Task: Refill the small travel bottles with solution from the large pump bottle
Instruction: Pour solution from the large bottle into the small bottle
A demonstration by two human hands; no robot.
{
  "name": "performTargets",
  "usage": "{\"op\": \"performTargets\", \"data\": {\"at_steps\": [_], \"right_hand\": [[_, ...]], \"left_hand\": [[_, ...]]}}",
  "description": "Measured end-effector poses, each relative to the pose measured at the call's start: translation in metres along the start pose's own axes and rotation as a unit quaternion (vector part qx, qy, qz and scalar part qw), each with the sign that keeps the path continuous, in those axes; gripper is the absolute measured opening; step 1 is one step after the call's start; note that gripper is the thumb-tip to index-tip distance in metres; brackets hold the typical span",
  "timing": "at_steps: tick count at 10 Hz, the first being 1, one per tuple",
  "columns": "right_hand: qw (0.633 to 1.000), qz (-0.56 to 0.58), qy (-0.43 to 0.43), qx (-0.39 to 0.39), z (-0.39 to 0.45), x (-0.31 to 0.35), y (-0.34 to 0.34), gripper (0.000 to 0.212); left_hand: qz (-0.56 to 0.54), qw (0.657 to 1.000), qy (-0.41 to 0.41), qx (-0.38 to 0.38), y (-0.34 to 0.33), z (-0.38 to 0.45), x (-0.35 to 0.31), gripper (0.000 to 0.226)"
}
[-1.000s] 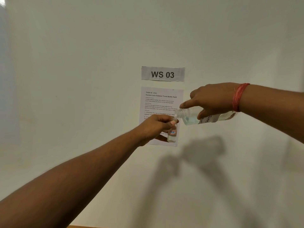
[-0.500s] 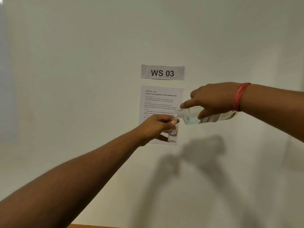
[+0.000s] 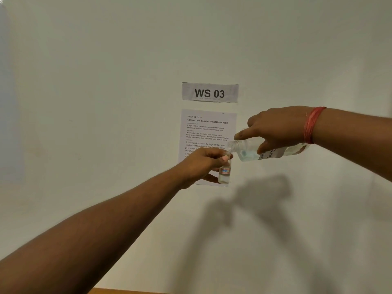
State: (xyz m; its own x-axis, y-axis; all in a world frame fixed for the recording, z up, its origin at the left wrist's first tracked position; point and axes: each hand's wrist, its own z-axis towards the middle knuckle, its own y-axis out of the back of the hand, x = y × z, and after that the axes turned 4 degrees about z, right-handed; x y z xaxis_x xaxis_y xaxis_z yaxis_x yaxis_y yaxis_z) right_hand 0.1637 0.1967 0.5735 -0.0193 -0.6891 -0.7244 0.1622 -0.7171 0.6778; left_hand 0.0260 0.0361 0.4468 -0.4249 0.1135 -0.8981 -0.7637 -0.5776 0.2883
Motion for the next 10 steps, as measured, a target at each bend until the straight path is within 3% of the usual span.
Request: {"op": "performTargets", "data": {"at_steps": [10], "right_hand": [[1.000,-0.001,0.000,0.004,-0.0022,0.0011,-0.0010,0.071]], "left_hand": [[-0.001,1.000,-0.003,-0.002,-0.0030,-0.0004,0.0028,0.017]]}}
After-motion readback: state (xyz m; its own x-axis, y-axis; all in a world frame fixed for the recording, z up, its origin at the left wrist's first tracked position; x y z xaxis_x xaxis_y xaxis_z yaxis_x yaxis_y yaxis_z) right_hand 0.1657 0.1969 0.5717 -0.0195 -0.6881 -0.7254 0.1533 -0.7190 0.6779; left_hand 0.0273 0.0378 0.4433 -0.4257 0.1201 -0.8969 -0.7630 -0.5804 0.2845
